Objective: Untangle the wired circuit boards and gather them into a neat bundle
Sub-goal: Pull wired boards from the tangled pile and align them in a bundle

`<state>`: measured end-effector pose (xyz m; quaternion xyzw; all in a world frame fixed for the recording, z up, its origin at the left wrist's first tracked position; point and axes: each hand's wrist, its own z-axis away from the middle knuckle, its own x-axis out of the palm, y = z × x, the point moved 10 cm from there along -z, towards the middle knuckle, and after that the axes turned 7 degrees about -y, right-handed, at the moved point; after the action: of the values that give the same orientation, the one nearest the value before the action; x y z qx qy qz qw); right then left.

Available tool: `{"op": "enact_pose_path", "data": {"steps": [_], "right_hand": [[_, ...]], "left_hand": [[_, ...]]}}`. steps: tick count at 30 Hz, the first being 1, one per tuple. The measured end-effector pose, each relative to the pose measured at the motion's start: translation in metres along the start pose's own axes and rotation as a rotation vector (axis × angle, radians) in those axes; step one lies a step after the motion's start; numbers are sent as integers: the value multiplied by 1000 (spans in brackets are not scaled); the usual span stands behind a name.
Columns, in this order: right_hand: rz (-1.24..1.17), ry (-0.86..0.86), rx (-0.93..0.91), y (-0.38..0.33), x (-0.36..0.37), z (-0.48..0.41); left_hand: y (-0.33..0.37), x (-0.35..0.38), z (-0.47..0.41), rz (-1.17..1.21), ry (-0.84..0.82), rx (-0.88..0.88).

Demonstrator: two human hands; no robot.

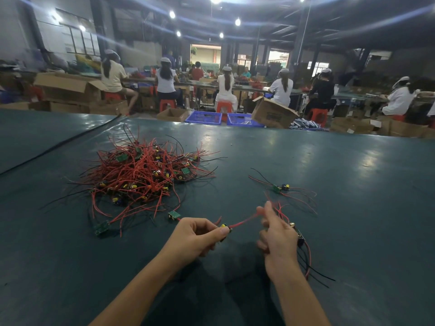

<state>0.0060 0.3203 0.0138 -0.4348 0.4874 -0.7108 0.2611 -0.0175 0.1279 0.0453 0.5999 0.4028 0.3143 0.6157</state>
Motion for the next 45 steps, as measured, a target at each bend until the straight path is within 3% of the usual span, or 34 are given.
{"op": "enact_pose_path", "data": {"steps": [6, 15, 18, 21, 23, 26, 28, 31, 32, 35, 37, 39, 42, 45], "right_hand": [[271, -233, -116, 10, 47, 25], [43, 99, -55, -11, -18, -3], [193, 0, -72, -8, 1, 6], [346, -212, -117, -1, 41, 25], [430, -285, -147, 5, 55, 35], [440, -220, -175, 0, 47, 34], [428, -138, -162, -7, 34, 27], [240, -72, -97, -16, 15, 15], [249, -45, -108, -21, 7, 12], [513, 50, -231, -45, -14, 6], [749, 124, -286, -57, -22, 5], [952, 176, -293, -61, -27, 7], [1195, 252, -265, -64, -29, 11], [1264, 272, -236, -63, -31, 13]], "left_hand": [[-1, -1, -1, -30, 16, 42], [-5, 26, 4, -66, -181, -54], [-3, 19, 6, 17, -66, -48], [1, 3, 4, 80, 104, 11], [2, 4, 3, 55, 74, 16], [1, 21, 1, 31, -114, 21], [1, 16, 1, -159, -84, 67], [17, -19, 8, -737, 258, 238], [17, -26, 9, -864, 305, 241], [-10, -49, 1, -1078, 284, 1], [-24, -60, -1, -1137, 278, -146], [-28, -66, -1, -1128, 309, -181], [-20, -71, 0, -1157, 380, -88], [-18, -70, 0, -1078, 380, -20]]}}
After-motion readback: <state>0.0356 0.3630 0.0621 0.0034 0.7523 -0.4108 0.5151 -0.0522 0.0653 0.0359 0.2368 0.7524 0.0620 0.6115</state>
